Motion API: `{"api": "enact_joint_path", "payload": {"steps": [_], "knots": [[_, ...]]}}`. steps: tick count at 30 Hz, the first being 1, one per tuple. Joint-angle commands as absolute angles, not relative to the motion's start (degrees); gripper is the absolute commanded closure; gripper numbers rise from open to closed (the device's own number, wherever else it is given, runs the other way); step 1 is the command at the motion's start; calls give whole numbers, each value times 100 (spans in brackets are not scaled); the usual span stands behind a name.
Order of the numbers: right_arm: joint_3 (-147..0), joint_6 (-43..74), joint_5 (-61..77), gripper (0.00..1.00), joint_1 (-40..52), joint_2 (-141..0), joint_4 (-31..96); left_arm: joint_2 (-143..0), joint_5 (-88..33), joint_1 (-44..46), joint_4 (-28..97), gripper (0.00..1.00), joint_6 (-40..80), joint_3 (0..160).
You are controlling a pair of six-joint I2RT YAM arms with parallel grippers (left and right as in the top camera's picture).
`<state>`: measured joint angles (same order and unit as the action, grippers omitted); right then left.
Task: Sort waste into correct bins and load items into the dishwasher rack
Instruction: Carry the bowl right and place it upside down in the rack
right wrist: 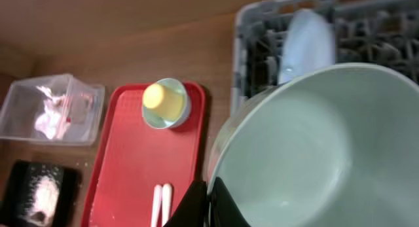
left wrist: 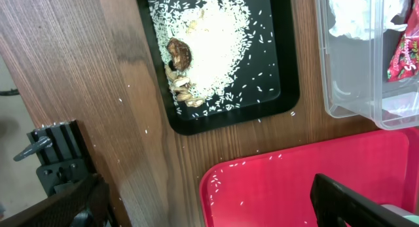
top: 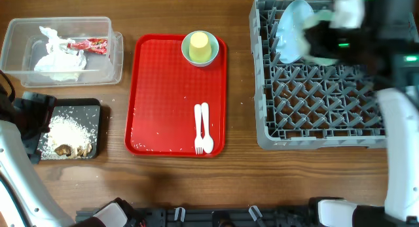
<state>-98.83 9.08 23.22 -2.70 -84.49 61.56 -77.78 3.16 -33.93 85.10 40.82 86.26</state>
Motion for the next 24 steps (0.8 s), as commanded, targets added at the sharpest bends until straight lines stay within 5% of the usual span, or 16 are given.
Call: {"api": "enact_joint_path", "payload": {"steps": [1, 10, 24], "knots": [[-9747, 191, 4259, 96, -1350, -8641, 6219, -7776, 353, -3430, 8508, 0, 4053, 8670], [-9662, -425, 6735, 96, -2585, -10634, 7002, -7776, 353, -3430, 8508, 0, 4053, 8670], [-9662, -274, 7142, 96, -3011, -11961, 6650, -7776, 353, -3430, 8508, 0, 4056, 8670]]}}
